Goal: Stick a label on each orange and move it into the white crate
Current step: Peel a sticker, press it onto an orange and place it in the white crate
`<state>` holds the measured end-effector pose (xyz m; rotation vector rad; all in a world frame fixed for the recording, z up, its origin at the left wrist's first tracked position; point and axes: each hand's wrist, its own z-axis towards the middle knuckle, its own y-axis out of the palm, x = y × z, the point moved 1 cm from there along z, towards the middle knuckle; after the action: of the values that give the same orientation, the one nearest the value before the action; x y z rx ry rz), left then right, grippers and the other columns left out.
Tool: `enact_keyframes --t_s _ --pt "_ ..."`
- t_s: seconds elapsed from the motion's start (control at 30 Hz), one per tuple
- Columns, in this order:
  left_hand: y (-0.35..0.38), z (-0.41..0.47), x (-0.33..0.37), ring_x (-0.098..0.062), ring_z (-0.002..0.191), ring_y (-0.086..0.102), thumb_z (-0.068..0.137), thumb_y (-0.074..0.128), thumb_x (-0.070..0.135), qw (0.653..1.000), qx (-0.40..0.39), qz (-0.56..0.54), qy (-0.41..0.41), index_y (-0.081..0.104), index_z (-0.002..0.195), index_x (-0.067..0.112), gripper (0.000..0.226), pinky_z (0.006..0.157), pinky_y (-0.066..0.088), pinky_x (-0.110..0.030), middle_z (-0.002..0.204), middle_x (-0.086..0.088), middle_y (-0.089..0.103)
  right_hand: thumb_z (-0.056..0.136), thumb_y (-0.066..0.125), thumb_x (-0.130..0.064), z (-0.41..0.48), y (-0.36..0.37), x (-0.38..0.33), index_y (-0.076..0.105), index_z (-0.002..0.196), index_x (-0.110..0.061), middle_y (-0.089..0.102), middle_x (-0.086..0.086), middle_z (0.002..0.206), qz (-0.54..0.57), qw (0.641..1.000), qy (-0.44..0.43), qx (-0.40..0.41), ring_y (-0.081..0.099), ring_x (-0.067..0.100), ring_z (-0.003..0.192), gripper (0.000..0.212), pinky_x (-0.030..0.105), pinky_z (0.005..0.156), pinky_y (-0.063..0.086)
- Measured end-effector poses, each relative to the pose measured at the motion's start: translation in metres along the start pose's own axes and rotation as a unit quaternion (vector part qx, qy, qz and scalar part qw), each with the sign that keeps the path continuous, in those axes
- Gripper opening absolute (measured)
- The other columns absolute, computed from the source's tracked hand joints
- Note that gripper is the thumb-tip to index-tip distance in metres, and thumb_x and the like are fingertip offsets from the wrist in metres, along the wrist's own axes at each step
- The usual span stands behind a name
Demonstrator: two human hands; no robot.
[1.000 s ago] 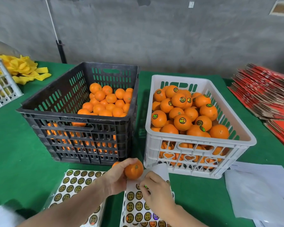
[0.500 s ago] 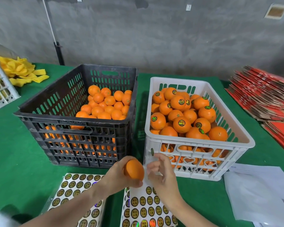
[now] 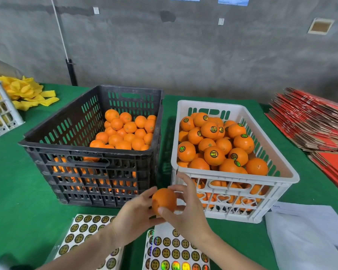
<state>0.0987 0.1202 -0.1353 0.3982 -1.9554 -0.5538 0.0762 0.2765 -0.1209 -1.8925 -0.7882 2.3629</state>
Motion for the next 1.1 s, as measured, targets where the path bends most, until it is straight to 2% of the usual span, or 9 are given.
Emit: enact_keyframes --t_s 0.1,0.2,0.27,0.4,0.5,0.6,0.8,0.97,1.1 --pt "0.005 -0.005 0.007 -0.036 0.095 0.065 0.082 0.059 0.054 0.997 -0.030 0.007 -0.069 0.054 0.129 0.003 0.070 0.079 0.055 -0.042 0.119 -0.024 0.064 0.073 0.076 -0.030 0.000 -0.004 -0.004 0.016 0.124 -0.061 0.047 -0.020 0.124 -0.020 0.999 -0.034 -0.004 0.044 -0.007 0.116 0.085 0.021 0.092 0.046" --pt "0.006 -0.001 0.010 -0.029 0.081 0.067 0.076 0.065 0.037 0.999 0.002 -0.015 -0.052 0.053 0.127 0.002 0.063 0.067 0.057 -0.033 0.106 -0.023 0.068 0.074 0.078 -0.029 0.004 -0.011 -0.008 0.025 0.127 -0.049 0.047 -0.019 0.128 -0.003 0.998 -0.053 -0.036 0.044 -0.004 0.121 0.078 0.024 0.101 0.040" --pt "0.006 -0.001 0.012 -0.031 0.079 0.067 0.077 0.065 0.030 0.998 0.010 -0.032 -0.044 0.052 0.127 0.000 0.060 0.064 0.057 -0.031 0.103 -0.024 0.067 0.077 0.075 -0.036 0.007 -0.019 -0.013 0.037 0.124 -0.035 0.049 -0.017 0.129 0.035 0.997 -0.067 -0.028 0.043 -0.003 0.124 0.060 0.021 0.103 0.038" --pt "0.006 -0.002 0.013 -0.036 0.079 0.066 0.077 0.075 0.023 0.998 0.008 -0.051 -0.041 0.050 0.131 0.003 0.063 0.064 0.058 -0.033 0.116 -0.026 0.057 0.085 0.066 -0.009 0.013 -0.033 -0.023 0.062 0.092 -0.018 0.064 -0.004 0.111 0.126 0.989 -0.056 0.050 0.058 0.001 0.106 0.011 0.018 0.085 0.048" --pt "0.010 -0.001 0.014 -0.038 0.086 0.065 0.048 0.090 0.019 0.998 -0.021 -0.056 -0.026 0.057 0.129 0.008 0.089 0.071 0.058 -0.037 0.122 -0.025 0.056 0.085 0.064 -0.005 0.014 -0.035 -0.022 0.070 0.088 -0.014 0.068 -0.003 0.107 0.182 0.983 0.027 0.025 0.061 0.007 0.102 0.011 0.019 0.084 0.048" --pt "0.015 -0.001 0.015 -0.037 0.091 0.062 0.050 0.075 0.013 0.997 -0.051 -0.053 -0.009 0.057 0.131 0.014 0.084 0.072 0.056 -0.039 0.120 -0.023 0.058 0.086 0.061 -0.004 0.012 -0.034 -0.020 0.070 0.086 -0.006 0.066 0.004 0.113 0.229 0.970 0.079 -0.013 0.059 0.017 0.105 0.009 0.030 0.089 0.046" --pt "0.024 -0.003 0.018 -0.036 0.094 0.062 0.048 0.070 0.006 0.995 -0.074 -0.058 0.013 0.062 0.128 0.020 0.081 0.076 0.056 -0.042 0.123 -0.020 0.058 0.086 0.064 -0.008 0.011 -0.032 -0.030 0.066 0.071 -0.022 0.059 -0.006 0.115 0.115 0.993 0.022 -0.015 0.054 0.004 0.100 0.021 0.013 0.070 0.043" --pt "0.031 -0.007 0.020 -0.036 0.091 0.066 0.047 0.065 0.002 0.991 -0.090 -0.085 0.042 0.066 0.121 0.017 0.076 0.076 0.057 -0.044 0.122 -0.021 0.060 0.087 0.063 -0.008 0.010 -0.034 -0.035 0.061 0.074 -0.023 0.053 -0.011 0.116 0.010 0.998 -0.064 -0.012 0.051 -0.004 0.104 0.020 0.017 0.082 0.046" --pt "0.051 -0.010 0.025 -0.031 0.095 0.068 0.059 0.079 0.005 0.989 -0.094 -0.064 0.099 0.060 0.123 0.016 0.067 0.077 0.056 -0.038 0.110 -0.017 0.066 0.083 0.065 -0.007 0.008 -0.036 -0.044 0.058 0.077 -0.015 0.055 -0.007 0.114 -0.069 0.982 -0.166 0.056 0.054 0.000 0.104 0.012 0.024 0.087 0.046"
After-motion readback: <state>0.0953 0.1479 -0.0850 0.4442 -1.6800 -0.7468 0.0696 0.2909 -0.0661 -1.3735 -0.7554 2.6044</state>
